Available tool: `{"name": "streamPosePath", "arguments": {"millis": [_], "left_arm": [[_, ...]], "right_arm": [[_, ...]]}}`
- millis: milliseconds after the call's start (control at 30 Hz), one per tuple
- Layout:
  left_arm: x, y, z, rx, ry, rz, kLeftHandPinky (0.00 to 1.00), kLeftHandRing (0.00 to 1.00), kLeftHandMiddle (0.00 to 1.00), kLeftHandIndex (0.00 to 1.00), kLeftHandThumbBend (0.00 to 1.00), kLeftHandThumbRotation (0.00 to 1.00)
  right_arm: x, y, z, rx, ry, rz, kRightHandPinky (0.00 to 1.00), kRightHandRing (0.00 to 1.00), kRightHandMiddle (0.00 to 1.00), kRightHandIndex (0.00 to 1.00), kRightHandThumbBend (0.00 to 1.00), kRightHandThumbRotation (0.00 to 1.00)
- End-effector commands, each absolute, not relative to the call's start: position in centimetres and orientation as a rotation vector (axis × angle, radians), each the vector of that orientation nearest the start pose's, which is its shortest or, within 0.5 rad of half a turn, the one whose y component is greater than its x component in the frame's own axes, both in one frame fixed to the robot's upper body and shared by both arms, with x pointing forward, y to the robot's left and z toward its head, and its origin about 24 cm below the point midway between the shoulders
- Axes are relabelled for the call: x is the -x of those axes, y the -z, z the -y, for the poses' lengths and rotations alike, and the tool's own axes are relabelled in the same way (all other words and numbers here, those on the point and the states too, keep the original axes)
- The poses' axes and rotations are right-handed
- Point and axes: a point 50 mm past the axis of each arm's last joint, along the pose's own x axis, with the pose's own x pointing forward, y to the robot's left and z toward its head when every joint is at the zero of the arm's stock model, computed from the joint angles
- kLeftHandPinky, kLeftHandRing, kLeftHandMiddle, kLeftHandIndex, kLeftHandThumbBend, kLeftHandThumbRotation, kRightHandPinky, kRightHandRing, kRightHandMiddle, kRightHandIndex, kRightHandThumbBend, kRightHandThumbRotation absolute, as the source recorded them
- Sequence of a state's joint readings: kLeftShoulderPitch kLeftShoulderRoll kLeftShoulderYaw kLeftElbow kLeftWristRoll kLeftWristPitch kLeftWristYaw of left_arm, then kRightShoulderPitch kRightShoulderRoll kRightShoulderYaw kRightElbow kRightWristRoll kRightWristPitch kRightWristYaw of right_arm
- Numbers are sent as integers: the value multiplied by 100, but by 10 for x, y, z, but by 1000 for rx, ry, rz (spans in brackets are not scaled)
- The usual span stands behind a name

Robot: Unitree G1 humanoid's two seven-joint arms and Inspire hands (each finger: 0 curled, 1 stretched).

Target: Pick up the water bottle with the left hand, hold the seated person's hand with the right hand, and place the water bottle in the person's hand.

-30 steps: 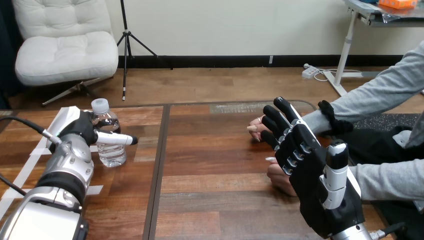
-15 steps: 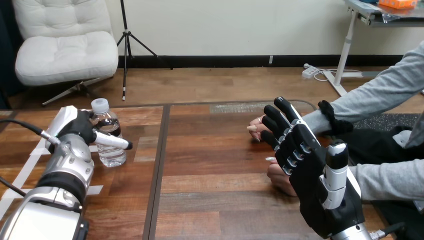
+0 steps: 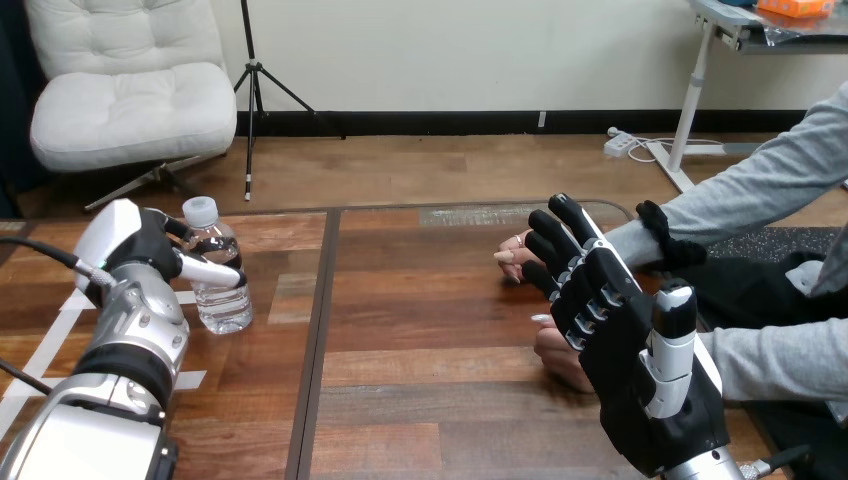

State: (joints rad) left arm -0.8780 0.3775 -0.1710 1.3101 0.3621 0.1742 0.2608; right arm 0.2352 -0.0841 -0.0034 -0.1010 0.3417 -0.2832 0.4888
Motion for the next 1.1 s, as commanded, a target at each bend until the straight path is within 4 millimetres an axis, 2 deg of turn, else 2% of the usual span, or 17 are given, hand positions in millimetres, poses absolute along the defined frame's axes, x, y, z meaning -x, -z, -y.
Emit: {"name": "streamPosePath", "arguments": {"millis": [0, 300, 800, 1067], "left_arm": [[-381, -73, -243, -929, -323, -372, 32, 40, 48, 53, 77, 0], [-381, -73, -243, -948, -323, -341, 29, 38, 46, 50, 74, 0], [-381, -74, -245, -931, -317, -328, 37, 46, 52, 49, 72, 0], [-382, -75, -244, -910, -315, -322, 36, 45, 51, 49, 71, 0]], "right_arm": [[-205, -63, 159, -186, -395, 304, 100, 99, 97, 98, 98, 100], [-204, -64, 159, -192, -393, 305, 100, 99, 97, 98, 98, 100], [-204, -64, 159, -191, -393, 303, 100, 99, 97, 98, 98, 100], [-204, -63, 159, -183, -392, 301, 100, 99, 97, 98, 98, 100]]}}
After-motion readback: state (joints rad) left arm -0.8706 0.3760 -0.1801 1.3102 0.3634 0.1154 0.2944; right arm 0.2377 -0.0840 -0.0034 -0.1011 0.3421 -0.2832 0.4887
